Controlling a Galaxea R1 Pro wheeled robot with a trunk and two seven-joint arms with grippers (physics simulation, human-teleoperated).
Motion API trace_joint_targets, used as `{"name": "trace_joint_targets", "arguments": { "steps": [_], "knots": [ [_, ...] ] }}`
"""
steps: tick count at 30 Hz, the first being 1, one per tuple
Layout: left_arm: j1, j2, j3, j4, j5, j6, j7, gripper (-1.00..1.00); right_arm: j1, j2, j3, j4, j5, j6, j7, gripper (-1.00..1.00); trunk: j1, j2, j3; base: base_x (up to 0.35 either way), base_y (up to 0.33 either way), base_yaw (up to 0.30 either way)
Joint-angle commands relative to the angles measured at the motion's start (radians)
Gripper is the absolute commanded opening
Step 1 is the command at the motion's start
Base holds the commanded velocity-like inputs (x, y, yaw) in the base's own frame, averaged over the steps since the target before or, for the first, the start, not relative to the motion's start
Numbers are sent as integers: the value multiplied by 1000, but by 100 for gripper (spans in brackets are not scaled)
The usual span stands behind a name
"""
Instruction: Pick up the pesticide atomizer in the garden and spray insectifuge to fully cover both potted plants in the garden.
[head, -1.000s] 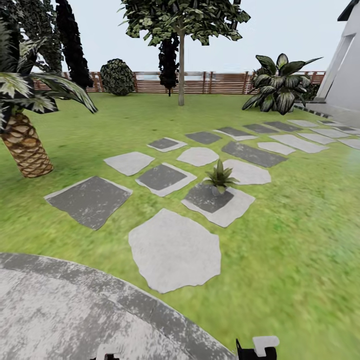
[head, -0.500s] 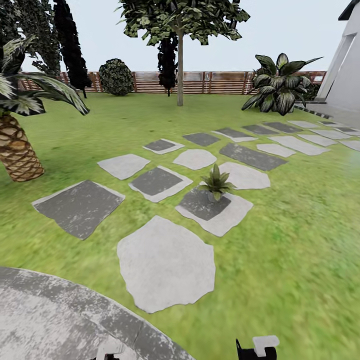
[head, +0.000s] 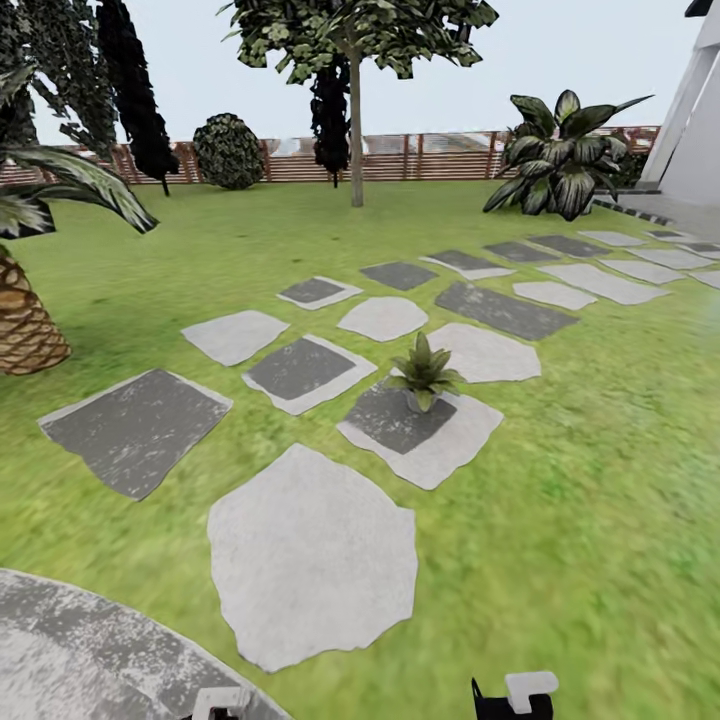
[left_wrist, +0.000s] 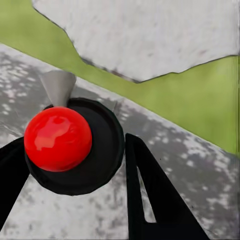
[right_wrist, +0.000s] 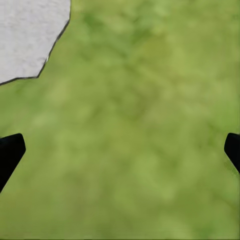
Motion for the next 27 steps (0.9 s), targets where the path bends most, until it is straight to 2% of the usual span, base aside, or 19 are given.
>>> {"name": "trace_joint_targets", "arguments": {
  "steps": [1,27],
  "knots": [
    [0,0,9,1,-9,-3,-3,-100,0,0,10,0,-7,-2,-3,100,0,-1,-1,236,-195,0],
    [0,0,9,1,-9,-3,-3,-100,-1,0,10,0,-7,-2,-3,100,0,-1,-1,187,-227,0]
  ]
}}
